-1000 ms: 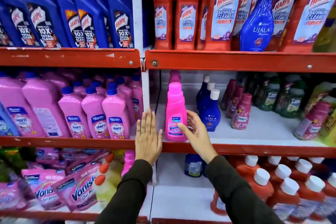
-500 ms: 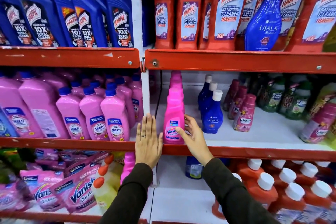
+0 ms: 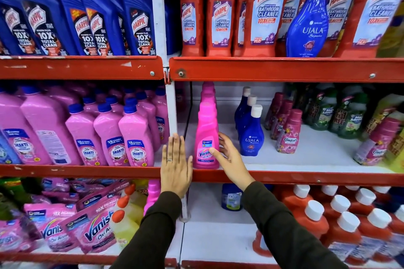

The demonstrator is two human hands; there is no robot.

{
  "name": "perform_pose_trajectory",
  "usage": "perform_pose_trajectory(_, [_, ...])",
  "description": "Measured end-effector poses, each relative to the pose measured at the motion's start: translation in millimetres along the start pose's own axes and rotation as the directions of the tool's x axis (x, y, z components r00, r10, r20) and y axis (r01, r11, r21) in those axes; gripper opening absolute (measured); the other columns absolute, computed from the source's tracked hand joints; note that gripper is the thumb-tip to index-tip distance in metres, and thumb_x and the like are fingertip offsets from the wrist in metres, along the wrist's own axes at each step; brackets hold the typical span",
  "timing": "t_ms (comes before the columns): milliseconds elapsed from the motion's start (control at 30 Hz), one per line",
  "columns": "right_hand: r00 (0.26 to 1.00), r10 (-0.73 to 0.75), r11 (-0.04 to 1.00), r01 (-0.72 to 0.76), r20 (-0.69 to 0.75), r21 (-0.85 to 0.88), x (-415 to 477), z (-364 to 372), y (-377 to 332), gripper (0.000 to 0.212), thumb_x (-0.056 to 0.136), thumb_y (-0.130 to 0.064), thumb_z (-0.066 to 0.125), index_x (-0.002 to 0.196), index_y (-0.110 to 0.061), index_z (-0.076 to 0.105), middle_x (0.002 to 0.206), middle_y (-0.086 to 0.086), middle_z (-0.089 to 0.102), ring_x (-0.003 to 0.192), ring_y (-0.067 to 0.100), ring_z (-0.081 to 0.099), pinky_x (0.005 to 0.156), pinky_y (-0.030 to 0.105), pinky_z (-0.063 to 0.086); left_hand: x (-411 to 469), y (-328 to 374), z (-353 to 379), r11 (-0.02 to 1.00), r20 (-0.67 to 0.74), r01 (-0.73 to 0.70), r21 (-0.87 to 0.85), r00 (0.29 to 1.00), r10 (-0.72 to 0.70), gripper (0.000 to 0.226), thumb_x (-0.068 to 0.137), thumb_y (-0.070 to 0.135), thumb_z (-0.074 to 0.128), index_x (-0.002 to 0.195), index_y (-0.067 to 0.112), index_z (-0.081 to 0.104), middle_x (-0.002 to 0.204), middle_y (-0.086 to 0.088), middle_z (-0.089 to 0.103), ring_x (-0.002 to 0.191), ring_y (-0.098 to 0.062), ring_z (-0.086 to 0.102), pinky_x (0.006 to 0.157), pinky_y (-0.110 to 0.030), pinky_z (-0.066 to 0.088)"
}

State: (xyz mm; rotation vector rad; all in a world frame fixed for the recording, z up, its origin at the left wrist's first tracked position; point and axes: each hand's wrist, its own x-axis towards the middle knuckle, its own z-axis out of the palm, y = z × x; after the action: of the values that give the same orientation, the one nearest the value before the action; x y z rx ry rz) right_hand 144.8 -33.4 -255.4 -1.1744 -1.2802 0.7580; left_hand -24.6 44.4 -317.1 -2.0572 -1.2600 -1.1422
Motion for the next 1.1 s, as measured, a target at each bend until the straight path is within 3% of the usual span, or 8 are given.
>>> perform_pose_trajectory(233, [1.000, -0.001, 0.999, 0.000, -0.026, -0.040, -5.6, -3.6, -4.9, 0.047, 0.097, -0.025, 0.066, 0.138, -0.033, 0.045, 0.125, -0.017, 0.061, 0.110, -0.012, 0.062, 0.084, 0.014, 0.056, 1.0, 2.5, -9.1, 0.999, 0.052, 0.014, 0.032, 0.999, -0.016, 0.076, 0.104, 0.034, 0.026, 0.163, 0.004, -0.012, 0.171, -0.018, -0.019, 0.160, -0.022, -0.024, 0.130, -0.041, -0.008])
perform_pose_trajectory(300, [0.995, -0.053, 0.989, 0.040, -0.089, -0.142, -10.5, -6.4, -9.8, 0.044, 0.099, -0.030, 0.063, 0.140, -0.032, 0.047, 0.134, -0.012, 0.059, 0.120, -0.007, 0.057, 0.097, 0.019, 0.052, 0.9, 6.0, -15.2, 0.999, 0.053, 0.039, 0.013, 0.998, -0.039, 0.076, 0.104, 0.034, 0.029, 0.163, 0.004, -0.007, 0.171, -0.022, -0.004, 0.160, -0.021, -0.024, 0.130, -0.040, -0.008])
perform_pose_trajectory(367, [0.970, -0.168, 0.948, 0.110, -0.175, -0.298, -16.3, -12.2, -17.7, 0.041, 0.102, -0.037, 0.056, 0.141, -0.029, 0.048, 0.142, -0.008, 0.054, 0.131, 0.002, 0.049, 0.108, 0.026, 0.043, 5.0, 12.5, -23.5, 0.999, 0.040, 0.044, -0.020, 0.998, -0.043, 0.078, 0.103, 0.034, 0.029, 0.163, 0.005, -0.012, 0.172, -0.020, -0.006, 0.160, -0.020, -0.023, 0.131, -0.038, -0.011])
perform_pose_trajectory(500, [0.853, -0.461, 0.770, 0.248, -0.244, -0.587, -27.7, -30.0, -42.4, 0.039, 0.105, -0.034, 0.050, 0.142, -0.025, 0.049, 0.149, -0.007, 0.046, 0.141, 0.008, 0.039, 0.118, 0.032, 0.034, 30.7, 32.7, -46.0, 0.997, -0.023, -0.008, -0.074, 1.000, 0.006, 0.074, 0.104, 0.033, 0.029, 0.162, 0.004, -0.007, 0.171, -0.008, -0.029, 0.160, -0.019, -0.023, 0.131, -0.037, -0.014])
perform_pose_trajectory(667, [0.697, -0.676, 0.556, 0.269, -0.240, -0.787, -34.4, -59.0, -86.5, 0.046, 0.102, -0.035, 0.049, 0.145, -0.019, 0.046, 0.157, 0.002, 0.039, 0.152, 0.023, 0.027, 0.123, 0.035, 0.020, 83.2, 69.5, -80.5, 0.990, -0.158, -0.032, -0.134, 0.987, 0.011, 0.070, 0.105, 0.031, 0.033, 0.163, 0.002, 0.006, 0.173, -0.013, 0.004, 0.161, -0.015, -0.019, 0.132, -0.037, -0.010])
perform_pose_trajectory(800, [0.619, -0.754, 0.468, 0.269, -0.221, -0.842, -29.7, -89.5, -128.1, 0.053, 0.102, -0.036, 0.049, 0.149, -0.012, 0.043, 0.161, 0.007, 0.035, 0.156, 0.026, 0.020, 0.126, 0.041, 0.016, 126.3, 102.4, -102.2, 0.983, -0.246, -0.097, -0.154, 0.968, 0.057, 0.072, 0.106, 0.029, 0.036, 0.164, 0.003, 0.003, 0.173, -0.006, -0.001, 0.161, -0.017, -0.019, 0.132, -0.038, -0.010])
perform_pose_trajectory(933, [0.597, -0.768, 0.448, 0.242, -0.231, -0.861, -17.0, -123.5, -168.7, 0.058, 0.102, -0.035, 0.051, 0.153, -0.010, 0.037, 0.164, 0.008, 0.031, 0.157, 0.027, 0.018, 0.125, 0.050, 0.019, 167.4, 131.8, -121.9, 0.978, -0.295, -0.148, -0.144, 0.950, 0.101, 0.069, 0.107, 0.029, 0.037, 0.165, 0.005, 0.009, 0.175, -0.009, 0.009, 0.162, -0.017, -0.014, 0.132, -0.038, -0.009])
perform_pose_trajectory(1100, [0.637, -0.724, 0.504, 0.228, -0.264, -0.833, 7.8, -155.1, -212.0, 0.060, 0.103, -0.034, 0.050, 0.153, -0.004, 0.035, 0.162, 0.013, 0.032, 0.153, 0.029, 0.025, 0.125, 0.046, 0.022, 208.3, 154.2, -137.2, 0.983, -0.311, -0.153, -0.099, 0.943, 0.116, 0.066, 0.107, 0.030, 0.038, 0.164, 0.004, 0.017, 0.174, -0.013, 0.017, 0.161, -0.026, 0.007, 0.133, -0.040, -0.002])
